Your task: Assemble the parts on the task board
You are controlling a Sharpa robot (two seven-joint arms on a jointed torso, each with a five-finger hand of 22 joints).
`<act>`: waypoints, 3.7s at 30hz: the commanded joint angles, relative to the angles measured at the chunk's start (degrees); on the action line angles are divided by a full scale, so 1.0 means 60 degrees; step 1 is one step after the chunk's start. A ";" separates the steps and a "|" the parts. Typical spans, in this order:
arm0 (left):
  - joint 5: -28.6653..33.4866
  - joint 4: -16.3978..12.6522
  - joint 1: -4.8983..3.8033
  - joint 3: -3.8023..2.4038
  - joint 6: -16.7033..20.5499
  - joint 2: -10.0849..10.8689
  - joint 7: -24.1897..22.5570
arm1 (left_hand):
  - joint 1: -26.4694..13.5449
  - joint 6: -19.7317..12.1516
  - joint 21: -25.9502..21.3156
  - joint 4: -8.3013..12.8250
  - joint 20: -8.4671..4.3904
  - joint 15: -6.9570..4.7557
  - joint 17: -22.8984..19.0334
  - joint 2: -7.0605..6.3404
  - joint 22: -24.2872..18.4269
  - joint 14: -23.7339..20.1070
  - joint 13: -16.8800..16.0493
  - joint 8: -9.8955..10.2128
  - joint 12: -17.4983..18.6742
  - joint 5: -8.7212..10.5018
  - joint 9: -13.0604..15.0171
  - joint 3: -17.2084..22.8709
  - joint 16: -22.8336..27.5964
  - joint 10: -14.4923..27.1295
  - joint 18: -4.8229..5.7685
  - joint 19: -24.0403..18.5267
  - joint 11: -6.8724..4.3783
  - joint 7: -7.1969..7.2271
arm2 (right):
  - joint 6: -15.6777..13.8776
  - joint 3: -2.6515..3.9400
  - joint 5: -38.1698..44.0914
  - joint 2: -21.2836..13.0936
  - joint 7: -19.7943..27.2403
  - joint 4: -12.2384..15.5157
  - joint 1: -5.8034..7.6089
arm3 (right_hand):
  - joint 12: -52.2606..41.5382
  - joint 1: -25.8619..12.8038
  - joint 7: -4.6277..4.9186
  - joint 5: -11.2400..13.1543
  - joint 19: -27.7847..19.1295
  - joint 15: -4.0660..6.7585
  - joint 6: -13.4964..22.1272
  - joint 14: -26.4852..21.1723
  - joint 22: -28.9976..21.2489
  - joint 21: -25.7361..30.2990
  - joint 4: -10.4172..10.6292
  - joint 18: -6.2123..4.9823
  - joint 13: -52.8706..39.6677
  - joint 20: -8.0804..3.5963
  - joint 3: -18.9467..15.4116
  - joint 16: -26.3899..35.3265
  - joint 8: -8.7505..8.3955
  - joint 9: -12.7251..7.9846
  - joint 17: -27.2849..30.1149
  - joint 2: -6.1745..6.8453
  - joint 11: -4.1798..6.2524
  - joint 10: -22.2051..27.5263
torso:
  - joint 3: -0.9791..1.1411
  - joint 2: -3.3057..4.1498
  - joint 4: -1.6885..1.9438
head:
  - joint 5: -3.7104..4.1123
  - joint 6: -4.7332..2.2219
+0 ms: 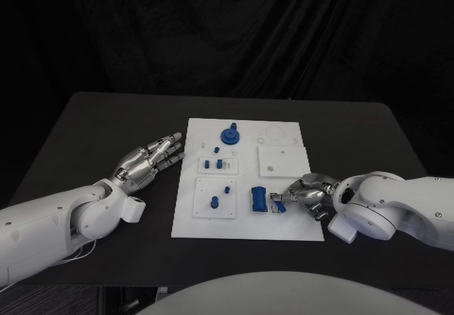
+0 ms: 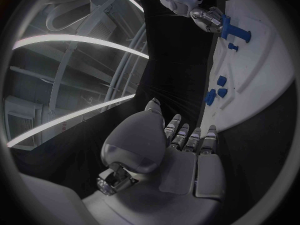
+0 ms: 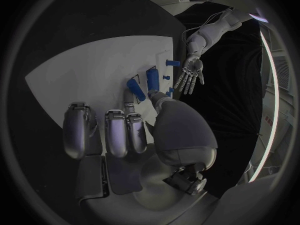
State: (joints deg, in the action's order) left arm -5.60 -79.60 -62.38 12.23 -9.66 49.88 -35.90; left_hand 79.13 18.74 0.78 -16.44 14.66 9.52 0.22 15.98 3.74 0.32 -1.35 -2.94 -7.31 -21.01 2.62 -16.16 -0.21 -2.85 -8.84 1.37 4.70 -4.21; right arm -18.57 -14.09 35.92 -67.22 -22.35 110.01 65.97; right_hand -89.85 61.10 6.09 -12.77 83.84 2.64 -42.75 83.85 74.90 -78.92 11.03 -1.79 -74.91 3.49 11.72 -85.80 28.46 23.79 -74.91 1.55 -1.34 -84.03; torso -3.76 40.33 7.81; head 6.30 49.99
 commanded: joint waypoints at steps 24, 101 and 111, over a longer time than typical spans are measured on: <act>0.0041 0.0024 0.0030 -0.0008 -0.0208 -0.0032 -0.0024 | 0.0093 -0.0007 0.0030 0.0016 0.0038 0.0058 -0.0008 -0.0007 -0.0011 0.0020 -0.0006 -0.0053 -0.0013 -0.0056 0.0003 0.0060 -0.0002 0.0003 -0.0054 -0.0009 -0.0038 -0.0066 | 0.0703 -0.0018 0.1542 -0.0026 -0.0409 0.0075 -0.0013 | -0.0025 -0.1632 -0.0306 0.0429 0.0155 0.0178 0.0054 0.0654 0.1830 0.0192 0.0953 -0.0217 -0.2515 -0.0138 -0.1897 0.0009 0.1659 0.0950 -0.0451 -0.0834 0.0217 -0.0995 | 0.0004 -0.0002 -0.0008 | -0.0062 0.0001; 0.0041 0.0051 0.0055 -0.0006 -0.0255 -0.0017 0.0077 | 0.0314 0.0025 0.0034 0.0104 0.0059 0.0068 -0.0007 -0.0019 -0.0013 0.0021 -0.0011 -0.0079 -0.0046 -0.0329 0.0008 0.0174 -0.0004 -0.0002 -0.0063 -0.0004 0.0033 -0.0190 | 0.1003 -0.0033 0.4003 -0.0899 0.0577 0.0666 -0.0139 | -0.0025 0.1441 -0.1130 0.0494 0.0337 0.0790 -0.0041 0.0758 0.1968 -0.0195 0.0096 -0.0116 -0.2515 -0.0722 -0.3117 -0.0203 0.6501 0.5685 -0.1048 -0.0933 0.0942 -0.0995 | 0.0004 -0.0002 -0.0002 | -0.0152 0.0001; 0.0041 0.0045 0.0057 -0.0006 -0.0238 0.0002 0.0071 | 0.0322 0.0028 0.0029 0.0107 0.0058 0.0066 -0.0009 -0.0023 -0.0030 0.0018 -0.0011 -0.0080 -0.0046 -0.0338 0.0008 0.0177 -0.0002 -0.0002 -0.0063 -0.0010 0.0035 -0.0190 | 0.1310 -0.0033 0.4023 -0.0806 0.0220 0.0579 -0.0167 | -0.0025 0.1389 -0.1133 0.0709 0.0334 0.0790 -0.0111 0.0758 0.1966 -0.0190 0.0182 -0.0118 -0.2515 -0.0722 -0.3241 -0.0202 0.6507 0.5763 -0.1048 -0.0926 0.0944 -0.0995 | 0.0005 0.0000 -0.0003 | -0.0172 0.0001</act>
State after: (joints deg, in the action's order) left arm -5.60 -79.18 -62.14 12.23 -10.75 49.93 -34.73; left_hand 80.66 18.75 0.78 -15.80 14.66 9.52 0.22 15.87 3.62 0.32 -1.35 -3.16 -7.31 -22.77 2.62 -15.53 -0.21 -2.85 -8.84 1.38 4.69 -5.03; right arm -12.83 -14.28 59.10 -72.12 -19.06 113.52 65.11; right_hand -89.85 69.84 -0.75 -8.78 84.05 6.96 -43.25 84.06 74.90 -79.88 12.17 -2.69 -74.93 -0.42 -7.43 -86.77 67.61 58.32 -74.91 -3.91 3.90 -83.94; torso -3.74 40.31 7.71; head 5.13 49.99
